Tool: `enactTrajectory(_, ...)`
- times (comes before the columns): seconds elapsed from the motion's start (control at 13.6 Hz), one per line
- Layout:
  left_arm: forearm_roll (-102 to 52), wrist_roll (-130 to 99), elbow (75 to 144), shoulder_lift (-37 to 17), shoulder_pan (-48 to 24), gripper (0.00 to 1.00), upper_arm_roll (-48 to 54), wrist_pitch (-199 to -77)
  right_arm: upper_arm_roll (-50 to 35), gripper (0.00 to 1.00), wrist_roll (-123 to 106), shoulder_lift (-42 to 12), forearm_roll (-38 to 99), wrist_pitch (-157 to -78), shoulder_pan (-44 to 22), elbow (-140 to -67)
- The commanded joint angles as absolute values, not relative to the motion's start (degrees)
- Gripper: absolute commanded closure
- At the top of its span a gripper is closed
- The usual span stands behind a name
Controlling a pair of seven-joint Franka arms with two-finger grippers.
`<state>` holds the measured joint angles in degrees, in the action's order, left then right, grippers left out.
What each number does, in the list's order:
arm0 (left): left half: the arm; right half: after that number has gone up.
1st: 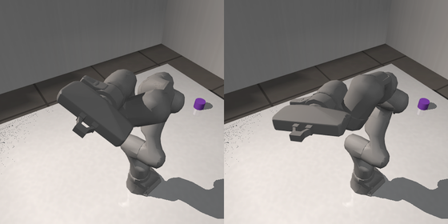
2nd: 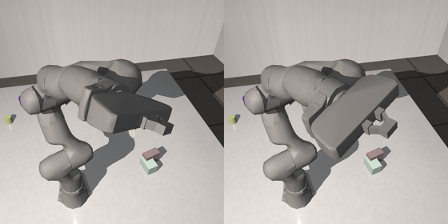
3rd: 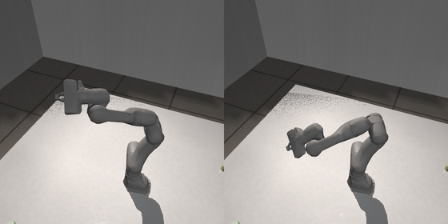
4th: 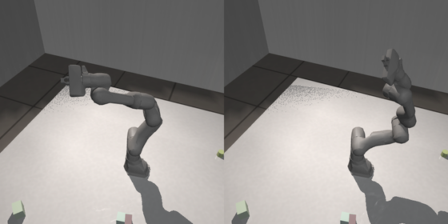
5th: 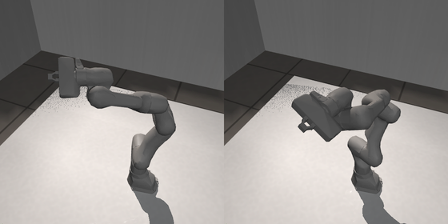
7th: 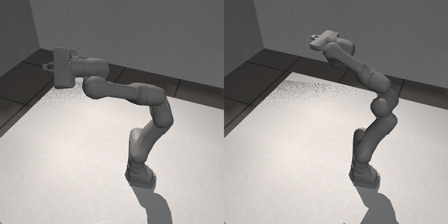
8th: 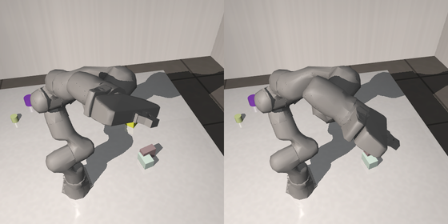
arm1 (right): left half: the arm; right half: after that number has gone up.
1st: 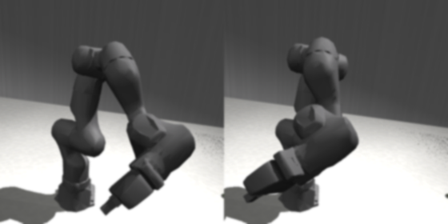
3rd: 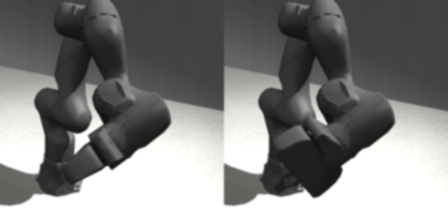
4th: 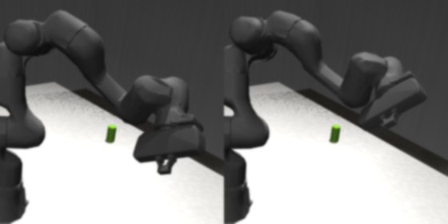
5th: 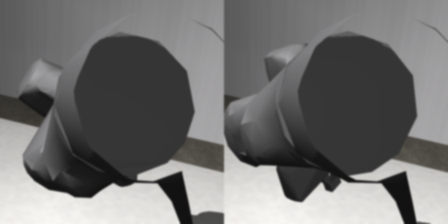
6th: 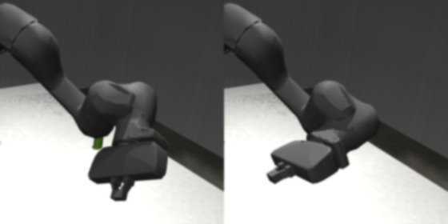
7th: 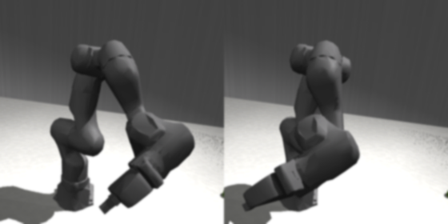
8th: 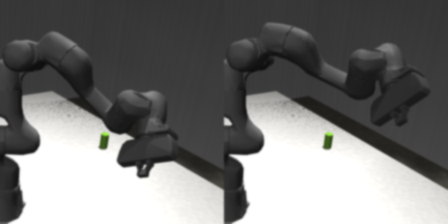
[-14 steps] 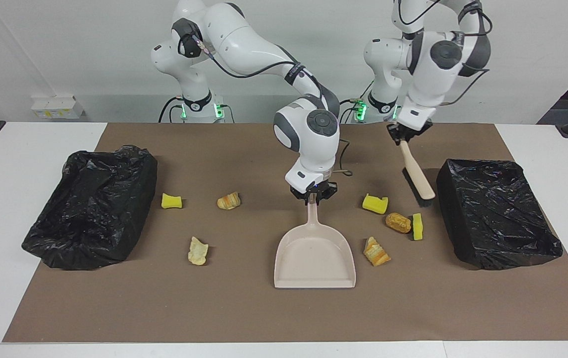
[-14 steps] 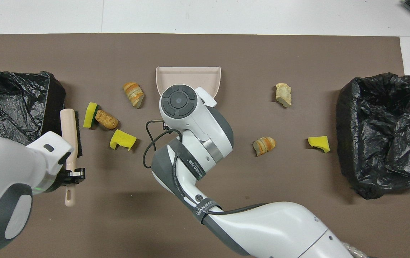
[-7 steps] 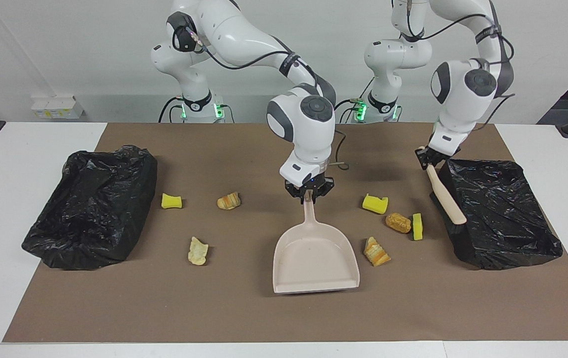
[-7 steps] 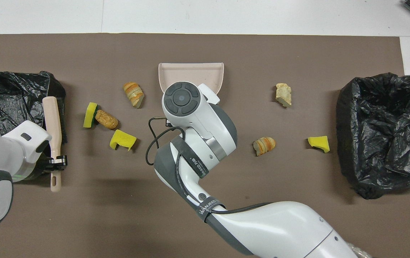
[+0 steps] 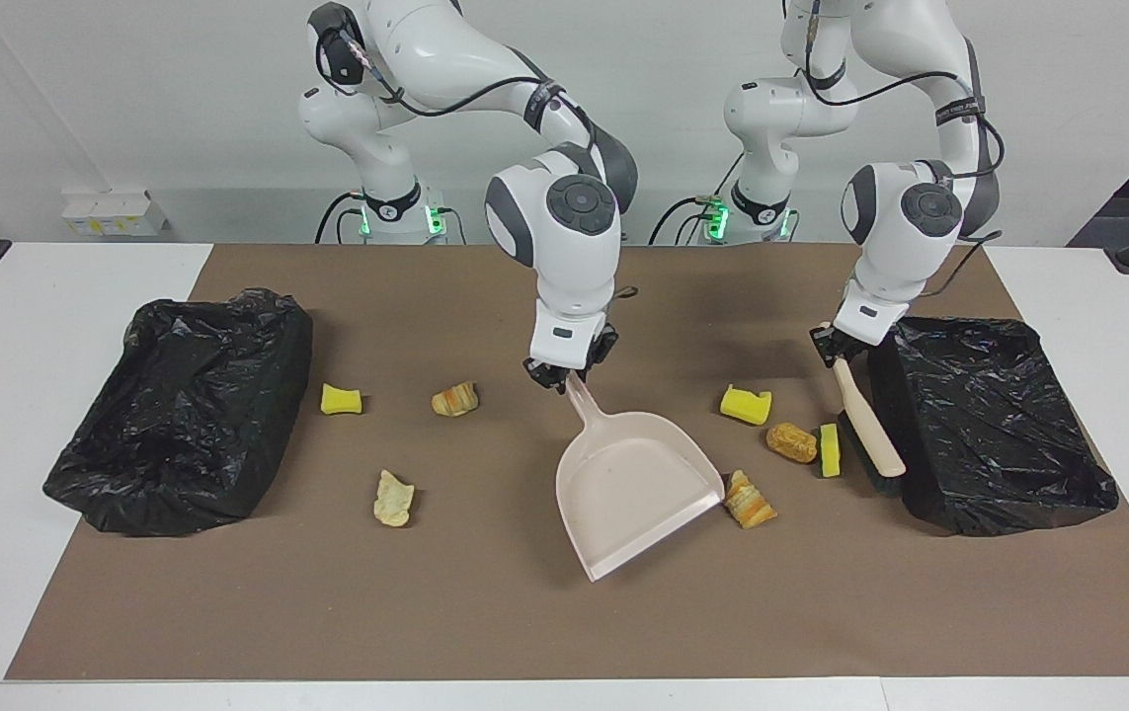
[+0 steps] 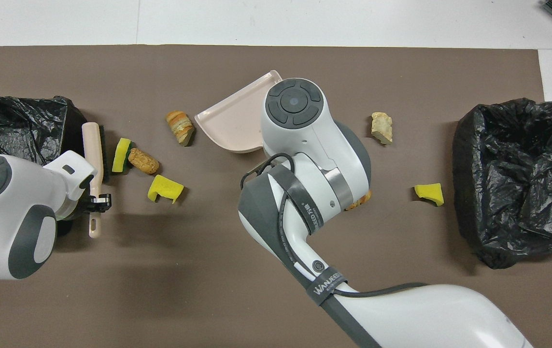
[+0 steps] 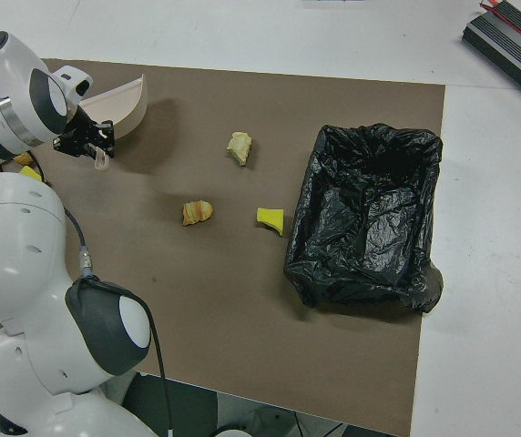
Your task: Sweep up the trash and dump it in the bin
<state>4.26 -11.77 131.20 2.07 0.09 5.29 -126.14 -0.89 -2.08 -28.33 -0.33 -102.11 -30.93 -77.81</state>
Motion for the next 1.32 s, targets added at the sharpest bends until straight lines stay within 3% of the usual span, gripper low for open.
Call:
enactTrajectory(0.0,5.27,-13.53,130.61,2.37,-2.37,1.00,5.10,-125.68,-1.23,1.00,-13.40,-25.31,0.53,-99.16,-29.45,-81.03)
enactTrajectory(0.44,4.57,-22.65,131.13,2.20,-11.84,1.00,5.19,-125.42,-1.14,1.00,-40.30,-22.50,-2.98,-100.28,-27.16,-87.79)
enactTrajectory(0.73,2.64,-25.48,131.04,2.29,-14.59,1.00,5.27,-125.24,-1.06,1.00,-55.42,-18.81,-5.97,-110.28,-26.02,-98.59)
enactTrajectory(1.25,2.64,-25.58,131.13,2.37,-14.68,1.00,5.27,-124.98,-1.23,1.00,-56.87,-19.25,-11.07,-111.62,-26.89,-100.02)
